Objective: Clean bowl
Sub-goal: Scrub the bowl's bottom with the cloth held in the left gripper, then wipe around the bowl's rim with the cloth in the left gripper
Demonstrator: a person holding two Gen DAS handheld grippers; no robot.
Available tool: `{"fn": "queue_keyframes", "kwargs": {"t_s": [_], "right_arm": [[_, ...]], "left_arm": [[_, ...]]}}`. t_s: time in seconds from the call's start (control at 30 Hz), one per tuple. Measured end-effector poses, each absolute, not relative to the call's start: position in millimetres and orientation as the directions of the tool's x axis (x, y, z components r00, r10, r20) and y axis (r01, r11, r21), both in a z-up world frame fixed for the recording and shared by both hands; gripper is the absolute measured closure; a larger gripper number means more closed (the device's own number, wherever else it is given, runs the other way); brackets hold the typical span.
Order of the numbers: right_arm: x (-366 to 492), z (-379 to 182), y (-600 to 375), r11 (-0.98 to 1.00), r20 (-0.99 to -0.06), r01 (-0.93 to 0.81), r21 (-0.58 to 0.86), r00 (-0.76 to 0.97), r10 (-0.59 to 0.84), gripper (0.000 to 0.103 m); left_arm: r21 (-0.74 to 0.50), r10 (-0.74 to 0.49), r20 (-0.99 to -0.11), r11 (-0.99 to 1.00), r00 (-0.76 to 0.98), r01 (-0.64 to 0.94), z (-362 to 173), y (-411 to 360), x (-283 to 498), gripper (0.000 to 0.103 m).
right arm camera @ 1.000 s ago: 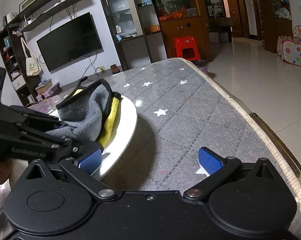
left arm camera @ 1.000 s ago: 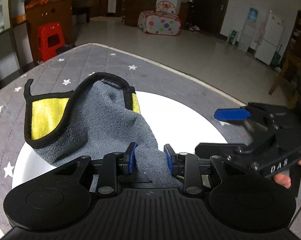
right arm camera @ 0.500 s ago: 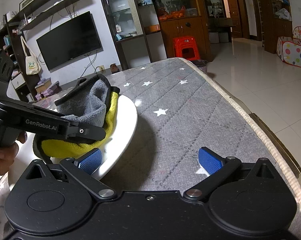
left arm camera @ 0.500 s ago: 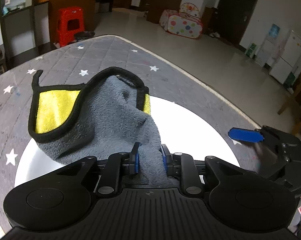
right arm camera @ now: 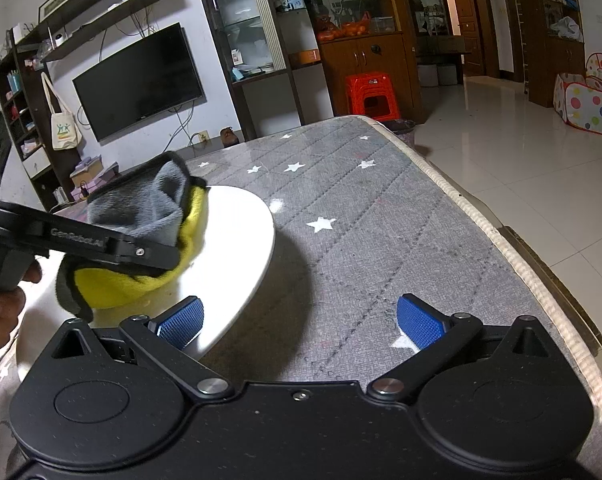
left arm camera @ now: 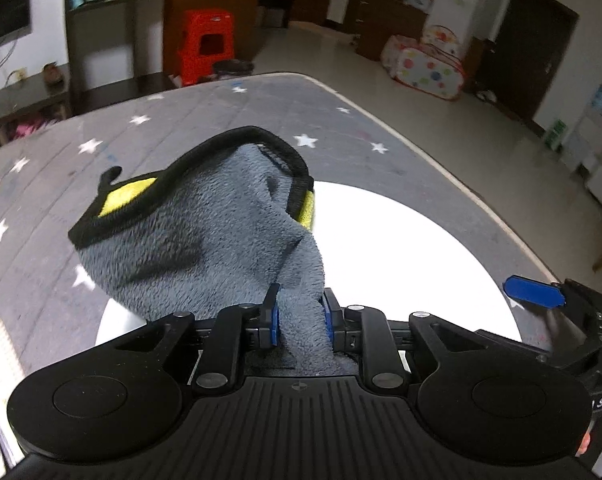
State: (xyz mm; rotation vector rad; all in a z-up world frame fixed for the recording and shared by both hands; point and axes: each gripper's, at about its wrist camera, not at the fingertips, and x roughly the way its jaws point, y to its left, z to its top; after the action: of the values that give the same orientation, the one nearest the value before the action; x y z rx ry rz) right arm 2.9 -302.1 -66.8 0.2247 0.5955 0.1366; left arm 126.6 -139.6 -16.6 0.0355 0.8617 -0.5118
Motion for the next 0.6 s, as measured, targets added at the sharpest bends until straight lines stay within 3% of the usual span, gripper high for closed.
{"fn": "queue_keyframes", "kwargs": {"t_s": [0.27,0.6], "right_arm": [[5,-66,-301,0.967,-0.540,-0.062,0.247,0.820,0.191,0.000],[7,-66,-299,0.968,-0.542,-0.062,0.242,0.819,0.188,0.000]], "left_arm": [[-0.228,-0.428,-0.746,0.884,0.511,0.408,-10,-117,102,0.082],[-0.205,-0.461,-0.753,0.842,0.469,0.499,-10,-125,66,0.078]]}}
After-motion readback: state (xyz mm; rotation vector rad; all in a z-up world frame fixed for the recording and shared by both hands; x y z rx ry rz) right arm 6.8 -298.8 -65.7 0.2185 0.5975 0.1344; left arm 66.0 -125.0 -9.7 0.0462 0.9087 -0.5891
